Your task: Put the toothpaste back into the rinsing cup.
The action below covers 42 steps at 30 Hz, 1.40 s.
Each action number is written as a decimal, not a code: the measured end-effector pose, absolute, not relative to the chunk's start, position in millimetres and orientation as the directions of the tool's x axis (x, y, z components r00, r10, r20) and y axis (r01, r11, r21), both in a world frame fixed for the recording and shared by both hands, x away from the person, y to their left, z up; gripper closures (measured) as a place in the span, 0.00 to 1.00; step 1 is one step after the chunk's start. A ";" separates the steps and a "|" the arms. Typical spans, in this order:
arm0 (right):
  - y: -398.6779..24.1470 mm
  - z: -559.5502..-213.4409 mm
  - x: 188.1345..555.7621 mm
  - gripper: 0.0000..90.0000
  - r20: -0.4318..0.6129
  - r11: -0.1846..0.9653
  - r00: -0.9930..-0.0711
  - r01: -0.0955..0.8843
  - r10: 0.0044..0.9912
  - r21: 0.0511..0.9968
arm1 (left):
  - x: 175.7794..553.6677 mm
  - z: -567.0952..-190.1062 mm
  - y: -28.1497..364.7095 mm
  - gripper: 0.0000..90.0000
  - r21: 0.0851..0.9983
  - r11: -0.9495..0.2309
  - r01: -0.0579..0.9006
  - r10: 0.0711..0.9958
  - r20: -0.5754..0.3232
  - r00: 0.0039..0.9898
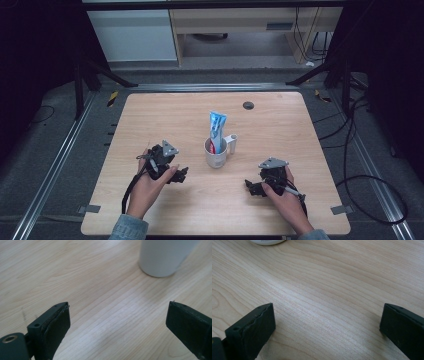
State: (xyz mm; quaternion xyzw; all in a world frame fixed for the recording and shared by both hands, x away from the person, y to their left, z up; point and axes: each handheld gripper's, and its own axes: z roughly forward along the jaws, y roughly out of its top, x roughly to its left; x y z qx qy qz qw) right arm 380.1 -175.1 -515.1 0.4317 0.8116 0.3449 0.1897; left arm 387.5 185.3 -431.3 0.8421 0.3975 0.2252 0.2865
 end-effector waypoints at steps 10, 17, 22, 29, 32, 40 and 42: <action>-175.0 -515.1 379.9 0.00 -0.010 0.389 -0.556 0.569 0.831 0.724 | 388.0 -440.4 222.6 0.05 0.636 -0.523 0.568 0.811 0.165 0.561; -174.6 -515.1 379.0 0.00 -0.008 0.387 -0.554 0.571 0.832 0.724 | 395.9 -450.7 248.0 0.05 0.640 -0.489 0.593 0.840 0.161 0.519; -174.6 -515.3 379.1 0.00 -0.008 0.388 -0.556 0.570 0.831 0.724 | 410.6 -459.0 260.9 0.05 0.638 -0.447 0.627 0.869 0.146 0.472; -174.6 -515.1 379.1 0.00 -0.007 0.387 -0.555 0.571 0.832 0.724 | 433.4 -472.6 281.4 0.06 0.652 -0.363 0.666 0.908 0.089 0.409; -174.6 -515.1 379.1 0.00 -0.007 0.387 -0.555 0.571 0.832 0.724 | 440.5 -478.4 288.8 0.06 0.651 -0.346 0.676 0.919 0.089 0.385; -174.6 -515.1 379.1 0.00 -0.007 0.387 -0.555 0.571 0.832 0.724 | 448.8 -489.3 294.4 0.06 0.653 -0.334 0.680 0.923 0.080 0.377; -174.6 -515.1 379.1 0.00 -0.007 0.387 -0.555 0.571 0.832 0.724 | 450.5 -491.3 293.6 0.06 0.656 -0.324 0.682 0.925 0.066 0.375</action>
